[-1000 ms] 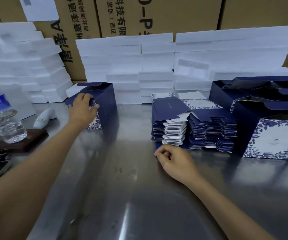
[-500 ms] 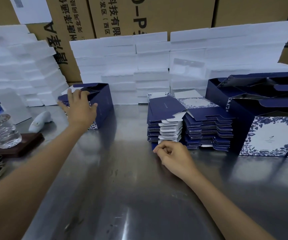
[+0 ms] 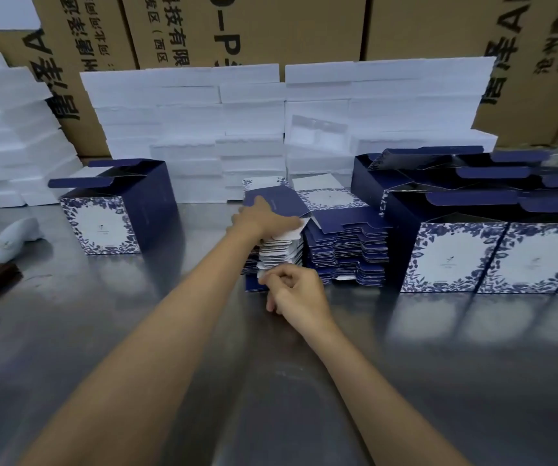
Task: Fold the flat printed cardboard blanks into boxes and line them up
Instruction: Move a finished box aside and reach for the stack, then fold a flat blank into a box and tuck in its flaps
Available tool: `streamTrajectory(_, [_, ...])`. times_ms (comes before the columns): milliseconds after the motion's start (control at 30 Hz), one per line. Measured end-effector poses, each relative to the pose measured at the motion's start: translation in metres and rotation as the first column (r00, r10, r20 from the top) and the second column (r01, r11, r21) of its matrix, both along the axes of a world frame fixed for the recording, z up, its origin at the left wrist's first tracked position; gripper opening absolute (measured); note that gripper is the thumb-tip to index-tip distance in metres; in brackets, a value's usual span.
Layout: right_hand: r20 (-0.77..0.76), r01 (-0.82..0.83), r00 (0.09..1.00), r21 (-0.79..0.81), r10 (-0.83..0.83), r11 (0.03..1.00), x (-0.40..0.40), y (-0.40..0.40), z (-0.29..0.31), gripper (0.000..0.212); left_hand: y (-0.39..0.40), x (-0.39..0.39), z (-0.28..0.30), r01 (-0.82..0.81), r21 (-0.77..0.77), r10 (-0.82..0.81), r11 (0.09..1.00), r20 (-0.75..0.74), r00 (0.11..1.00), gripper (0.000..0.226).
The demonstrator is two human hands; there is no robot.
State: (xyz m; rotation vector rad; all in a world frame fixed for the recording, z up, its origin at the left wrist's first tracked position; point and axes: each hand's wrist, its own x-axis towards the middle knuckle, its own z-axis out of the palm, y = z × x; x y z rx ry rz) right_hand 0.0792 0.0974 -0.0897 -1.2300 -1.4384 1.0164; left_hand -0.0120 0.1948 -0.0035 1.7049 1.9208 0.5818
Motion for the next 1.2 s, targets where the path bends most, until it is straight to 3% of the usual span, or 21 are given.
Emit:
streamTrajectory(133, [0.074, 0.198, 0.971, 0.270, -0.225, 0.942, 0.017, -0.007, 0.013, 0.022, -0.004, -0.003, -0.015, -0.150, 0.189, 0.137, 0.970, 0.083, 0.987, 0.084])
streamTrajectory(300, [-0.184, 0.595, 0.796, 0.411, -0.576, 0.691, 0.055, -0.005, 0.032, 0.016, -0.034, -0.009, -0.015, -0.200, 0.414, 0.148, 0.888, 0.154, 0.977, 0.080])
streamTrajectory(367, [-0.236, 0.664, 0.737, 0.428, -0.634, 0.613, 0.070, -0.002, 0.036, 0.013, -0.050, -0.010, -0.010, -0.204, 0.516, 0.108, 0.832, 0.209, 0.972, 0.084])
streamTrajectory(433, [-0.284, 0.659, 0.751, 0.378, -0.596, 0.650, 0.082, 0.001, 0.039, 0.016, -0.065, -0.009, -0.006, -0.203, 0.598, 0.052, 0.775, 0.259, 0.964, 0.088])
streamTrajectory(533, [-0.351, 0.560, 0.808, 0.207, -0.473, 0.802, 0.092, 0.002, 0.044, 0.023, -0.086, -0.009, 0.000, -0.207, 0.684, 0.001, 0.699, 0.288, 0.958, 0.092])
streamTrajectory(600, [-0.328, 0.496, 0.842, 0.155, -0.429, 0.854, 0.092, 0.002, 0.045, 0.026, -0.097, -0.008, 0.001, -0.195, 0.716, -0.029, 0.670, 0.287, 0.957, 0.092])
streamTrajectory(800, [-0.237, 0.449, 0.881, 0.145, -0.410, 0.882, 0.090, 0.004, 0.043, 0.038, -0.113, -0.004, -0.005, -0.199, 0.704, -0.059, 0.682, 0.324, 0.944, 0.088])
streamTrajectory(933, [-0.221, 0.442, 0.885, 0.130, -0.409, 0.888, 0.093, 0.005, 0.043, 0.022, -0.116, -0.005, -0.010, -0.223, 0.665, -0.071, 0.713, 0.384, 0.920, 0.083])
streamTrajectory(1033, [-0.317, 0.411, 0.870, 0.046, -0.377, 0.911, 0.093, 0.004, 0.048, 0.013, -0.123, -0.001, -0.012, -0.242, 0.691, -0.085, 0.682, 0.403, 0.911, 0.075])
streamTrajectory(1100, [-0.399, 0.357, 0.854, -0.015, -0.333, 0.934, 0.092, 0.001, 0.055, 0.020, -0.126, 0.003, -0.012, -0.208, 0.724, -0.110, 0.658, 0.366, 0.924, 0.072])
streamTrajectory(1200, [-0.480, 0.171, 0.864, -0.011, -0.155, 0.985, 0.084, -0.003, 0.061, 0.049, -0.130, 0.011, -0.013, -0.050, 0.775, -0.156, 0.630, 0.190, 0.969, 0.079])
